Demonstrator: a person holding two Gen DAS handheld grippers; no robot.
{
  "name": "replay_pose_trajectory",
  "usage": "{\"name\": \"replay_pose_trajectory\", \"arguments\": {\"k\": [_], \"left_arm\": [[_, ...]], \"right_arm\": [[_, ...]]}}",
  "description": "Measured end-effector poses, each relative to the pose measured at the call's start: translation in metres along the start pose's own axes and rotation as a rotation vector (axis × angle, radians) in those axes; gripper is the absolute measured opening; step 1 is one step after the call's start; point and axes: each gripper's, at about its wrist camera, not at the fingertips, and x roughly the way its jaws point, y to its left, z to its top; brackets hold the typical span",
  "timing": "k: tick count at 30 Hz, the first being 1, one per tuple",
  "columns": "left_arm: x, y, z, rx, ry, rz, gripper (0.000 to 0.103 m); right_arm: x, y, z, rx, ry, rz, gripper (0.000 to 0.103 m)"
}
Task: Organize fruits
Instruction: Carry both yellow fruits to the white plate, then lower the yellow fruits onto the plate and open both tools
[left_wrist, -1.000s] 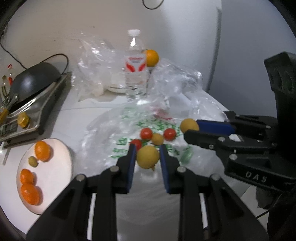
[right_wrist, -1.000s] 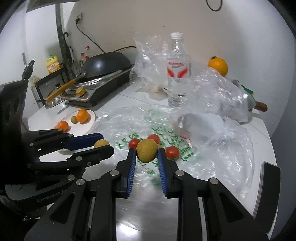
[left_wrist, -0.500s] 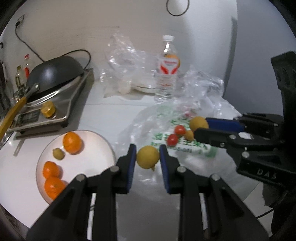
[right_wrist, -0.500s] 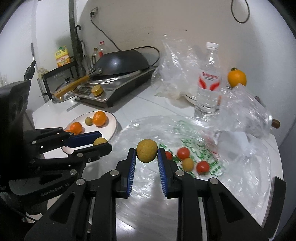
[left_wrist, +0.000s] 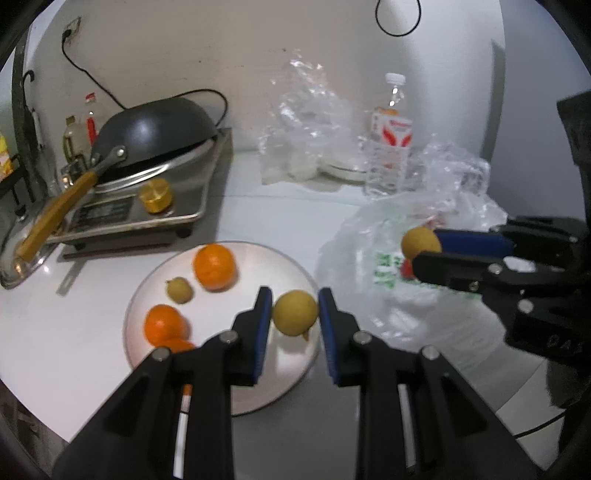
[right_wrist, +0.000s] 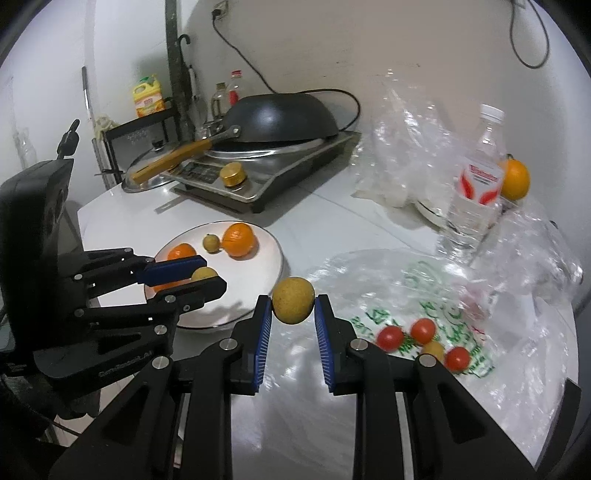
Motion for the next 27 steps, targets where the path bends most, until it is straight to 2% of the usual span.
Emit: {"name": "replay_pose_trajectory", "arguments": {"k": [10,19,27], "left_arm": [[0.014,0.042,-0.011,-0.052,0.027,0.039,0.026],[0.028,0.063,-0.016,-0.06,0.042,0.067,0.026],[0.033,0.072,-0.015,-0.058,0.04,0.05,0.026]], "right_arm": [[0.026,0.023,0.01,-0.028,0.027,0.026,0.026],[0.053,0.038,0.019,-0.048,0.059,0.043,0.026],[0.074,0.046,0.023,-0.061,0.084,0.055,0.026]]}}
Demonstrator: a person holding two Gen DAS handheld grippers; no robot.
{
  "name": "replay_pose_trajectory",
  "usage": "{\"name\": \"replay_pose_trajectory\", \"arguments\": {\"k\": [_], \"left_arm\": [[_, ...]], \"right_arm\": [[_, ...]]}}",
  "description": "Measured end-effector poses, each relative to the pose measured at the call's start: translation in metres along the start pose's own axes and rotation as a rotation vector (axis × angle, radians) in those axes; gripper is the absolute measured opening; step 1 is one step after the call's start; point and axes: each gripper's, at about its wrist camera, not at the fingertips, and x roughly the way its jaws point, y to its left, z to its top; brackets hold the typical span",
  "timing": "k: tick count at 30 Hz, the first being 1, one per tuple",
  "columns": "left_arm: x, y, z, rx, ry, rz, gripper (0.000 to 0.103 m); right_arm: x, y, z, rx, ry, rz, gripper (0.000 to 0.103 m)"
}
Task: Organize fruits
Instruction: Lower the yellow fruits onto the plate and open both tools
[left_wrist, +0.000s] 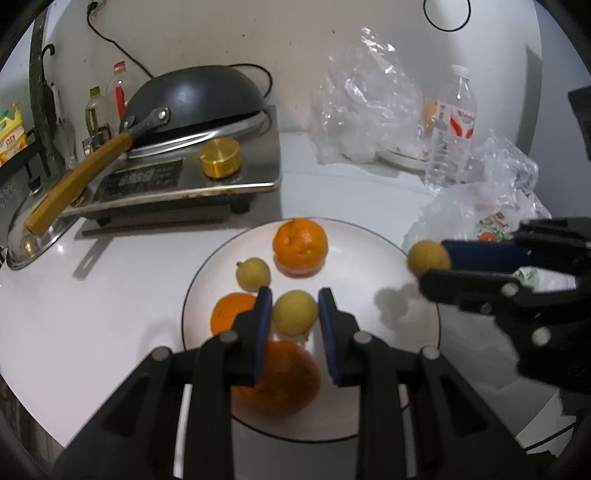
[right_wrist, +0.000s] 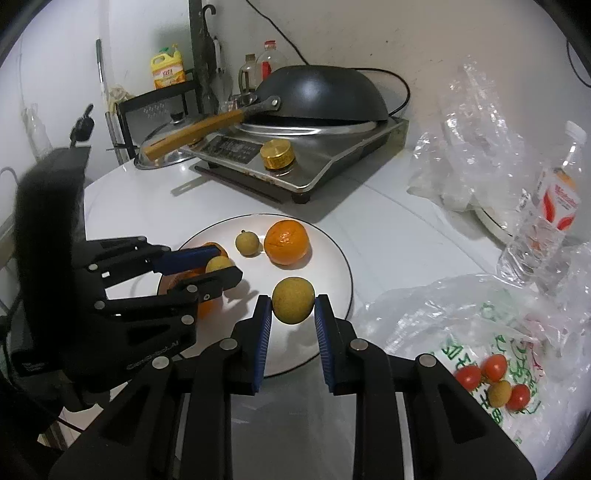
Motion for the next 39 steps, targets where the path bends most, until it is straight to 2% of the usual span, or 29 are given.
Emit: {"name": "replay_pose_trajectory", "arguments": {"k": [16,28,35,37,38,39], "left_arm": [[0.004,0.002,0.005,-0.024,0.023,-0.03,0.028],[-0.022,0.014,0.002,-0.058,-0.023,-0.045,0.03],[-0.033,0.023,-0.004,-0.083,-0.037,-0.041,0.035],[-0.037,0.029,-0.006,-0.092,-0.046,-0.037,0.043],[-0.04,0.031,-0.006,-0.1,-0.05,-0.033,0.05],[-0.041,0.033,-0.007,-0.107,-0.053,-0.031,0.05]], "right_arm": [[0.034,-0.003,0.009,0.042,0.04,0.023,0.026],[0.054,0.001,0.01,0.052,0.084,0.006,0.026],[0.059,0.009,0.01,0.048,0.091,0.004,0.026],[0.06,0.01,0.011,0.057,0.091,0.004,0.026],[0.06,0.011,0.012,0.058,0.089,0.005,0.026],[0.059,0.011,0.012,0.056,0.087,0.006,0.026]]}}
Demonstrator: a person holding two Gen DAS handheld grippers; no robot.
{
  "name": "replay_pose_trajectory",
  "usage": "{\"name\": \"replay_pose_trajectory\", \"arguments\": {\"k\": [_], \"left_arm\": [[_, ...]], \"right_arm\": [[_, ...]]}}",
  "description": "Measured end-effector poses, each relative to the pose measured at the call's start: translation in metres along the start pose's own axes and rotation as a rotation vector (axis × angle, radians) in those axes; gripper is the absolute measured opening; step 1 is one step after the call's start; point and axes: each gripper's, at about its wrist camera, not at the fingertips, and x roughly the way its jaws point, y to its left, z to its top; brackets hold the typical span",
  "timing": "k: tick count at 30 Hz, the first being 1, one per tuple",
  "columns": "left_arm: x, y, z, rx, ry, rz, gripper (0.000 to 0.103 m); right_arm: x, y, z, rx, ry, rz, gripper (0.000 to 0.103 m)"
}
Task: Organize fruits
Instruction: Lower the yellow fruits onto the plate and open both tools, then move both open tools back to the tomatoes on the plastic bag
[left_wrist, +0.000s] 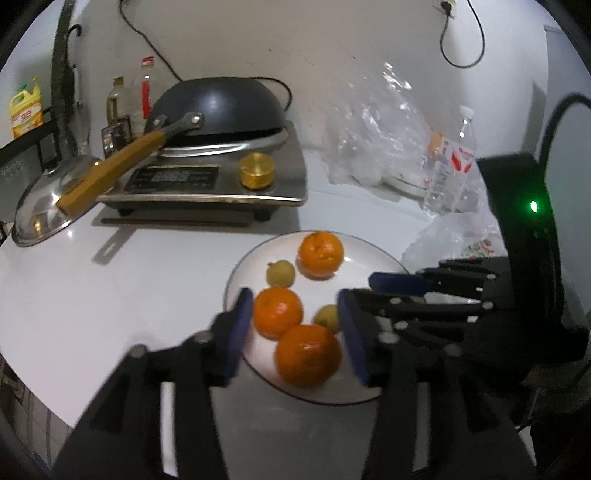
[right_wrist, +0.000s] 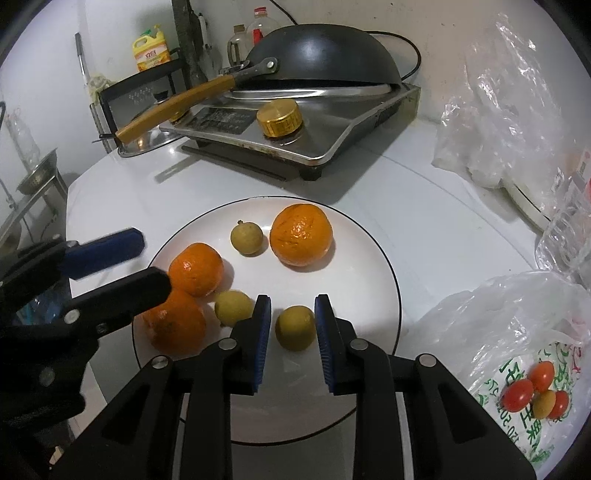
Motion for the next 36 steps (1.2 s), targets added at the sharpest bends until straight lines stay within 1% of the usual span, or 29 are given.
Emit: {"name": "replay_pose_trajectory", "arguments": {"k": [4,9,11,16,23,29,36], "left_arm": [[-0.01,0.003,0.0,-0.015,-0.02,0.009,0.051],[-0.019,-0.003,0.001,-0.008,-0.035,0.01,0.051],[-0.022,-0.004,0.001,-0.017,-0.039,0.014,0.051],[-0.026,-0.011,0.001,-0.027,-0.035,0.005,0.051],[-0.03,-0.032,0.005,0.004,-0.041,-0.001,0.051],[-0.031,-0.058,0.009,0.033,-0.042,-0.019,0.051],[-0.031,-0.089,0.013,0.06,-0.06,-0.054,0.051]], "right_arm": [[-0.005,0.0,-0.001,0.004,-0.009,0.002,0.03],[-0.015,-0.001,-0.001,0.009,-0.032,-0.008,0.043],[-0.02,-0.003,-0.002,0.014,-0.042,-0.006,0.044],[-0.036,-0.007,-0.005,0.019,-0.068,-0.01,0.045],[-0.069,-0.016,-0.012,0.015,-0.109,-0.033,0.045],[-0.094,-0.036,-0.023,0.029,-0.134,-0.057,0.045],[-0.117,-0.058,-0.039,0.058,-0.15,-0.082,0.045]]}}
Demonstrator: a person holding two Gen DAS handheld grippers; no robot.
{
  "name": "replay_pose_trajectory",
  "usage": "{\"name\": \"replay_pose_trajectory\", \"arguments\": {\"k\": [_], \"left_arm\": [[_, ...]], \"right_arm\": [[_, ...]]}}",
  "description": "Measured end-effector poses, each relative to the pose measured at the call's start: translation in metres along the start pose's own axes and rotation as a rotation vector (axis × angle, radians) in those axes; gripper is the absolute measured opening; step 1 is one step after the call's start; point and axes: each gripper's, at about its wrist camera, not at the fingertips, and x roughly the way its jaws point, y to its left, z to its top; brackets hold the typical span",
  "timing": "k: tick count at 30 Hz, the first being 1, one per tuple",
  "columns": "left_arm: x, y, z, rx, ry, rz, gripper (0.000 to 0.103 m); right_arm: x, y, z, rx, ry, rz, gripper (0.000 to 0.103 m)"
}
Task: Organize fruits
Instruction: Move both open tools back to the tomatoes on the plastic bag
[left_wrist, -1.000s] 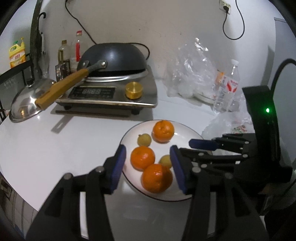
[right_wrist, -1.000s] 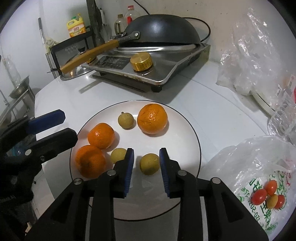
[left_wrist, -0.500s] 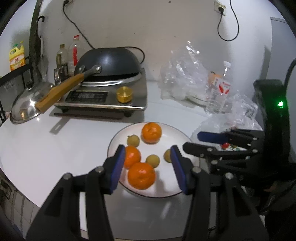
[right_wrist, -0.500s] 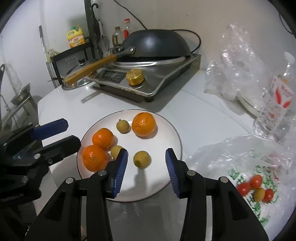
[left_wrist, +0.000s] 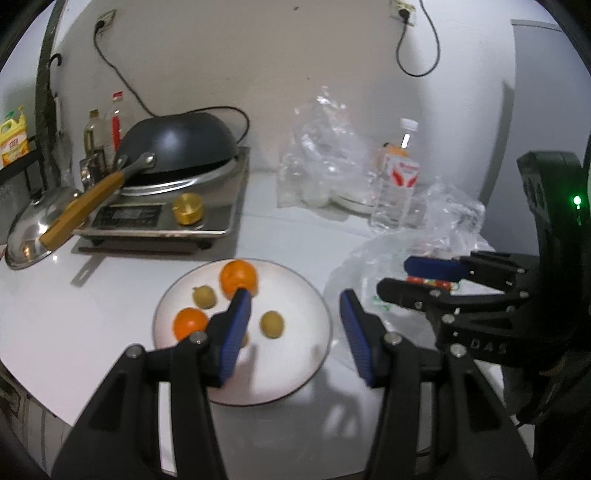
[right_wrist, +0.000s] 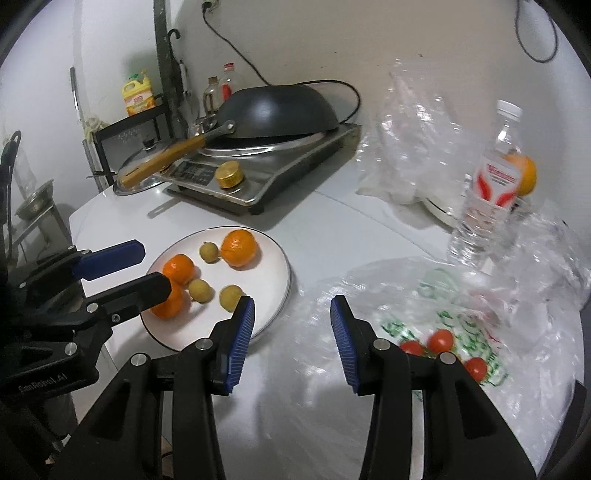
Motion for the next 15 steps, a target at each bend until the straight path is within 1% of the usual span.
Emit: {"name": "replay_pose_trajectory", "arguments": {"k": [15], "left_arm": [[0.015,-0.053,0.0,0.053,0.038,-0.059,0.052]], "right_arm": [[-0.03,-0.045,-0.027,0.062,-0.018,-0.059,0.045]]}}
